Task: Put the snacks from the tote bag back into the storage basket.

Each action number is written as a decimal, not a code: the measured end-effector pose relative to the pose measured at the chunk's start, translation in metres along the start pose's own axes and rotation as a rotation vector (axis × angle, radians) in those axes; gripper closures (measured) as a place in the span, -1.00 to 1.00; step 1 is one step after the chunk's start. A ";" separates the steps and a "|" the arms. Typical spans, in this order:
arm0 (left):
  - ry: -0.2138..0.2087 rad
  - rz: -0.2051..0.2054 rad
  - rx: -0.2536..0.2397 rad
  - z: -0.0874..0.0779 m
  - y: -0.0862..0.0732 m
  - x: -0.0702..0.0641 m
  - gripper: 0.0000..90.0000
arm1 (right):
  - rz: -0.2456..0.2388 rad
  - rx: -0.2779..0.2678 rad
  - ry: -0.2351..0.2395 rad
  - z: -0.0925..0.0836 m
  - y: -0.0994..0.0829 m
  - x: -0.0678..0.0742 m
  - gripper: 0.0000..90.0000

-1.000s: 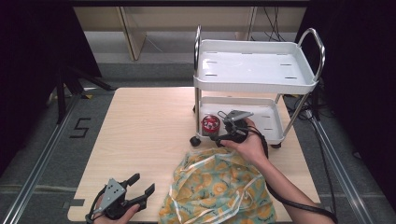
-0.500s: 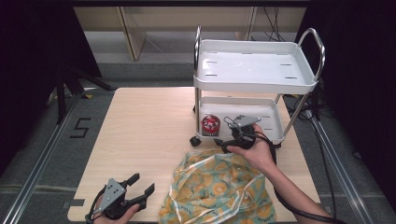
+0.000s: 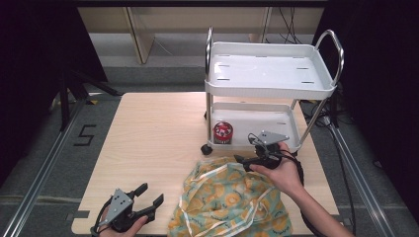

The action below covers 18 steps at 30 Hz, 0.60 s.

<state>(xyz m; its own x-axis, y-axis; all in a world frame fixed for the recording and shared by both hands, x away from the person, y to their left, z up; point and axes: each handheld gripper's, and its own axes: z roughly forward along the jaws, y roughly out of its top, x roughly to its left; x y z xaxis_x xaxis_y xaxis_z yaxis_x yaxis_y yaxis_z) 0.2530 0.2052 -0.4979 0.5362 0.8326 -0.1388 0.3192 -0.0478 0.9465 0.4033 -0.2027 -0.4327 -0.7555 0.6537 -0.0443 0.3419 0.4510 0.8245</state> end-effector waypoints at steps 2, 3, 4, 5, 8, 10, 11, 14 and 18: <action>0.003 -0.005 0.002 0.000 0.000 -0.001 -0.34 | -0.002 -0.003 -0.002 -0.004 -0.003 0.002 -0.57; 0.001 -0.002 0.001 0.000 0.000 0.000 -0.34 | 0.004 -0.002 -0.003 -0.006 -0.004 0.003 -0.57; 0.000 -0.003 0.001 0.000 0.000 0.000 -0.34 | -0.020 -0.013 -0.015 -0.007 -0.006 0.002 -0.57; 0.000 -0.003 0.001 0.000 0.000 0.000 -0.34 | 0.004 -0.006 -0.001 -0.009 -0.007 0.004 -0.57; 0.007 -0.003 0.009 0.000 0.000 -0.001 -0.34 | 0.016 -0.005 -0.002 -0.014 -0.013 0.006 -0.56; 0.009 -0.007 0.006 0.000 0.000 -0.001 -0.34 | 0.022 -0.004 -0.008 -0.017 -0.017 0.007 -0.56; 0.009 -0.007 0.006 0.000 0.000 -0.001 -0.34 | 0.022 -0.004 -0.008 -0.017 -0.017 0.007 -0.56; 0.004 -0.007 0.002 0.001 0.000 -0.001 -0.34 | 0.026 -0.010 -0.010 -0.021 -0.028 0.008 -0.54; 0.002 -0.008 0.001 0.002 0.000 -0.001 -0.34 | 0.029 -0.027 -0.005 -0.025 -0.037 0.009 -0.53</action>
<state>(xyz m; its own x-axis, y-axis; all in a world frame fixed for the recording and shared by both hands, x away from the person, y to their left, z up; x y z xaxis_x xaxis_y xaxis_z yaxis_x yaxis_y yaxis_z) 0.2536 0.2036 -0.4987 0.5322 0.8339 -0.1462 0.3244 -0.0414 0.9450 0.3699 -0.2285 -0.4493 -0.7426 0.6693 -0.0233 0.3481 0.4154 0.8404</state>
